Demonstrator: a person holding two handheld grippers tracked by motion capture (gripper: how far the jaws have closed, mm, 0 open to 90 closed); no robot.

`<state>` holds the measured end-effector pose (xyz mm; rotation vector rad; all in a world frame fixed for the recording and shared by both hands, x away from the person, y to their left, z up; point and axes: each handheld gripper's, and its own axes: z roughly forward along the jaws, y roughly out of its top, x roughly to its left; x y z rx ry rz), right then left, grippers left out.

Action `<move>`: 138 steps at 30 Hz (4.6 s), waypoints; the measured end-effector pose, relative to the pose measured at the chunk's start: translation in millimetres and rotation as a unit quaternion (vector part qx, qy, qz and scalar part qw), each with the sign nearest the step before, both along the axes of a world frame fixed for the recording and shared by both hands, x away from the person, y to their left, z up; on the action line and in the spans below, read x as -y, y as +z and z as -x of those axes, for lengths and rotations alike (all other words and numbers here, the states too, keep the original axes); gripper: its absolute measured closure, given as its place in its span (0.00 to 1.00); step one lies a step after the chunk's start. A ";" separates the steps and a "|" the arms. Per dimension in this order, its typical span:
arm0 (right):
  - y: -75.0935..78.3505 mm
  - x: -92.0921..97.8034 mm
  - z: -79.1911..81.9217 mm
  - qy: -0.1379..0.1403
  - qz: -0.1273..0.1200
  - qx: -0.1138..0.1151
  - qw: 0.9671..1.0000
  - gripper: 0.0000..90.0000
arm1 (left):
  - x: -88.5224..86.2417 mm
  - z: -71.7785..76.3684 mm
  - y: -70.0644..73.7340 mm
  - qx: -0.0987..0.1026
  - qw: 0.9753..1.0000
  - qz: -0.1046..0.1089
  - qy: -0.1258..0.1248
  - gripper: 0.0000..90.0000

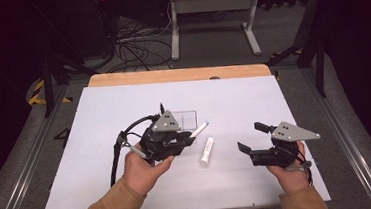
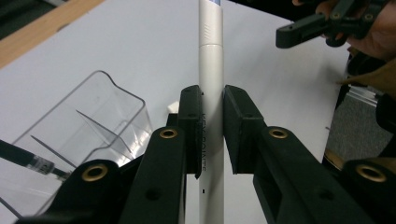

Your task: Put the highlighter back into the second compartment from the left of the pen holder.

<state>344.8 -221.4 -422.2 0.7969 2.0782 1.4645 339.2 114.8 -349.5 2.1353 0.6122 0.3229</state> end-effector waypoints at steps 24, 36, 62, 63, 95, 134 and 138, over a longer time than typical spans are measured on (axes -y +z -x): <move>-4.1 -3.0 -1.2 0.005 0.004 -0.004 1.000 0.15 | -11.2 -42.5 7.6 0.016 0.996 0.092 0.016 0.87; -3.6 -4.1 -2.3 0.009 0.002 -0.004 1.000 0.15 | -14.4 -65.4 5.5 0.051 0.990 0.132 0.025 0.87; -5.2 -5.9 -4.1 0.012 0.004 -0.007 1.000 0.15 | -13.6 -96.6 -10.4 0.064 0.985 0.147 0.066 0.87; -5.3 -5.9 -4.1 0.012 0.004 -0.007 1.000 0.15 | -13.2 -97.1 -11.6 0.069 0.985 0.143 0.065 0.87; -4.6 -6.4 -3.2 0.013 0.006 -0.006 1.000 0.15 | -18.7 -106.7 -51.9 0.051 0.987 0.132 0.082 0.86; -4.4 -6.7 -3.9 0.010 -0.010 -0.043 0.999 0.06 | -60.9 -35.2 -9.6 0.117 0.982 0.125 0.073 0.23; -4.6 -7.1 -3.8 0.007 -0.010 -0.045 0.999 0.02 | -66.8 -31.6 -9.4 0.118 0.982 0.125 0.075 0.22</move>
